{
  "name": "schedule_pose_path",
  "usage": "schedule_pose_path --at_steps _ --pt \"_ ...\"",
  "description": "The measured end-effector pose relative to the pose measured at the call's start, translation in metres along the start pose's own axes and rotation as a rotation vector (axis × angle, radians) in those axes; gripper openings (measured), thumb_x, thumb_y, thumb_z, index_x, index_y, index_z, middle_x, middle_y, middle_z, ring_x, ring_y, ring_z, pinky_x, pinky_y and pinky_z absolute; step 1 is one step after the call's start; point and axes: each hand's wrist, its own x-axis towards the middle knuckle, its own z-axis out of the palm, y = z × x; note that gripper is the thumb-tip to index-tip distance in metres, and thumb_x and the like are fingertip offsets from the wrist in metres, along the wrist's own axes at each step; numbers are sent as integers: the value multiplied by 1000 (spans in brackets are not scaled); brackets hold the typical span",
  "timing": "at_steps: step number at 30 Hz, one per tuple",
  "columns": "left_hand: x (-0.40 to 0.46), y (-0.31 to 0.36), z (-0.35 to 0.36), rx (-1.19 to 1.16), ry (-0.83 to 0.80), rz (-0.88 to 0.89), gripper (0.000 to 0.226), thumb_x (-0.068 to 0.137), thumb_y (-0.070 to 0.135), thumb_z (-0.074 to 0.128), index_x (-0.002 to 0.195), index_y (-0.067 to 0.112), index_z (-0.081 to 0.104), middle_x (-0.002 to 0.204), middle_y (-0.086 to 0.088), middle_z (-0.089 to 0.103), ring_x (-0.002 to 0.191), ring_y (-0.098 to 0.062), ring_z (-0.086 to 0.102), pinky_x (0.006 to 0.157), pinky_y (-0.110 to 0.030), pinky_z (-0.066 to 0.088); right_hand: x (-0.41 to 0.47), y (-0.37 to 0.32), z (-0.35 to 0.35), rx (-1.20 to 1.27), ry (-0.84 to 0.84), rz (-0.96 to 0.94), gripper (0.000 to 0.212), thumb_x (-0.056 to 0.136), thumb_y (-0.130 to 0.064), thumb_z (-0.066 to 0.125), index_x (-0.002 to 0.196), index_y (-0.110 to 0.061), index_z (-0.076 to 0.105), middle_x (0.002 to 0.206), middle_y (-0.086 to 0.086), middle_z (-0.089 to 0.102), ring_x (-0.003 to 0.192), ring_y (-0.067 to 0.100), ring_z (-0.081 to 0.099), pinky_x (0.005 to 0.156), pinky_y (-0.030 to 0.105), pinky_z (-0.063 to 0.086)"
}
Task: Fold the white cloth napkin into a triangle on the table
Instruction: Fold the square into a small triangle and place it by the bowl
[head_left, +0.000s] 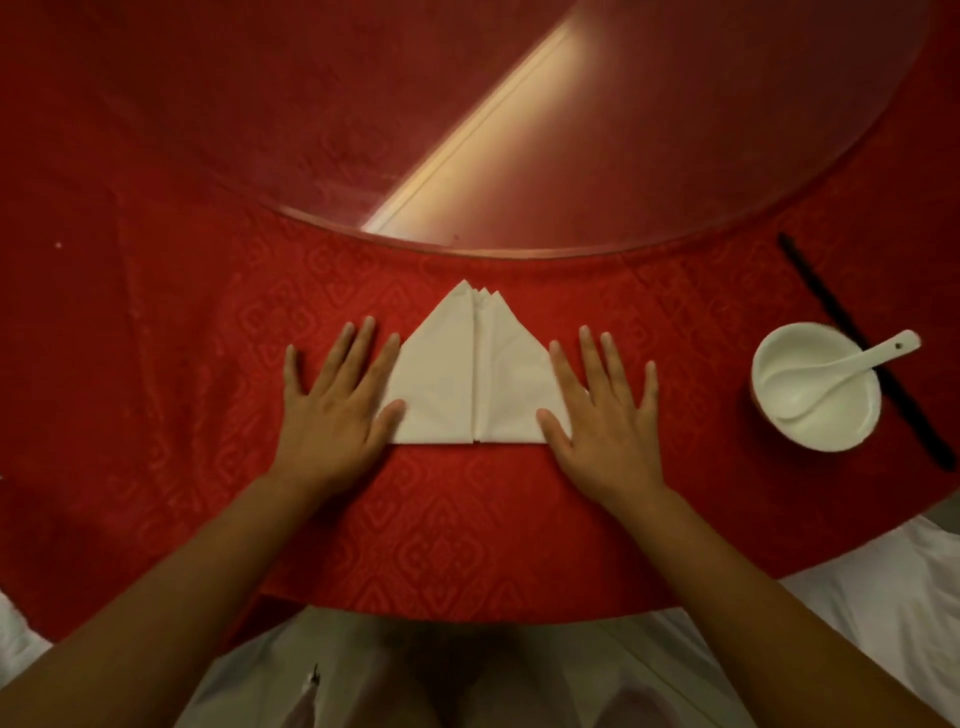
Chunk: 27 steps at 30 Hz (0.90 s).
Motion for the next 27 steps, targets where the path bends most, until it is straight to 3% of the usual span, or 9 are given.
schedule_pose_path --at_steps 3,5,7,10,15,21,24,27 --pt "-8 17 -11 -8 115 10 68 87 59 17 146 26 8 156 -4 2 144 -18 3 107 -65 -4 -7 -2 -12 30 26 42 68 89 -56 24 143 -32 -9 158 7 0 144 20 -11 111 59 -6" --pt "-14 44 -14 -54 194 105 65 90 59 19 148 30 10 157 -6 2 145 -23 3 108 -64 -5 -18 -4 -19 107 166 178 66 88 -50 31 146 -23 17 153 14 24 143 29 15 111 59 7" --pt "-17 75 -11 -86 195 186 66 90 64 17 148 34 9 158 -3 0 145 -24 1 110 -61 -8 -30 -4 -22 159 310 305 56 87 -41 45 136 -15 40 135 19 47 129 35 38 104 57 24" --pt "-22 102 5 -107 99 136 66 87 67 15 147 39 5 158 -2 -5 145 -24 -6 110 -63 -8 -46 -5 -23 193 310 429 39 84 -34 58 118 -14 57 120 17 55 115 34 45 95 50 31" --pt "-23 100 23 -82 32 60 66 87 66 19 147 38 11 157 -1 4 145 -26 1 108 -64 -5 -46 -7 -26 308 194 504 26 85 -36 59 102 -16 61 113 11 58 111 29 47 93 45 32" --pt "-24 99 21 -98 2 68 67 86 67 17 146 40 4 158 0 -2 144 -23 -8 109 -64 -8 -32 -5 -40 853 101 592 27 84 -22 63 107 -8 62 109 17 66 96 32 61 83 40 47" --pt "-24 99 20 -128 -1 66 68 86 68 13 146 40 -2 157 2 -7 144 -21 -12 109 -61 -13 -32 -10 -51 1073 144 564 4 83 -15 64 87 -14 66 90 11 70 81 25 63 72 36 50" --pt "-29 95 19 -256 63 48 67 87 65 8 145 37 -8 156 7 -7 143 -11 -12 114 -49 -15 -37 -19 -61 1174 215 492 9 82 -14 65 79 -22 64 81 -1 68 76 16 63 63 29 51"
